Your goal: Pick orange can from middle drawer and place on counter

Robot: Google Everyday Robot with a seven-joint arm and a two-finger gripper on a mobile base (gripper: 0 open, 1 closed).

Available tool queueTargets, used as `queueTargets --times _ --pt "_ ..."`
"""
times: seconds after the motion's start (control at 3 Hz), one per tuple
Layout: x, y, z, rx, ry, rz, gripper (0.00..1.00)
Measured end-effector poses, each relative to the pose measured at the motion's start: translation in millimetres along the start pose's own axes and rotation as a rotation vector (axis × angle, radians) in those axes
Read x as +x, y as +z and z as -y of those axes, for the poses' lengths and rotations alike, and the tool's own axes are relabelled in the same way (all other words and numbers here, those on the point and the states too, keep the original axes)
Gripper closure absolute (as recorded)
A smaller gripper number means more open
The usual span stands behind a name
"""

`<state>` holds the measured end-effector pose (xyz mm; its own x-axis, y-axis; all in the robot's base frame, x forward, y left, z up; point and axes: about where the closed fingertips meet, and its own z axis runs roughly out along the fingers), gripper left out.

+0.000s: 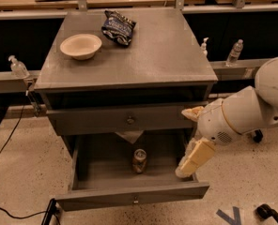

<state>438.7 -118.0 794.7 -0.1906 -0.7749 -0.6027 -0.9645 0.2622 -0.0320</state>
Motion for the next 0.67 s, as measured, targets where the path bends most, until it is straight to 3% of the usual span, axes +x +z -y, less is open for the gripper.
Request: queueTargets --times 0.33,0.67 --pt "-3 4 -2 -0.048 -0.017 -0.002 0.0" --pt "8 61 -11 -0.125 0.0 0.088 0.0"
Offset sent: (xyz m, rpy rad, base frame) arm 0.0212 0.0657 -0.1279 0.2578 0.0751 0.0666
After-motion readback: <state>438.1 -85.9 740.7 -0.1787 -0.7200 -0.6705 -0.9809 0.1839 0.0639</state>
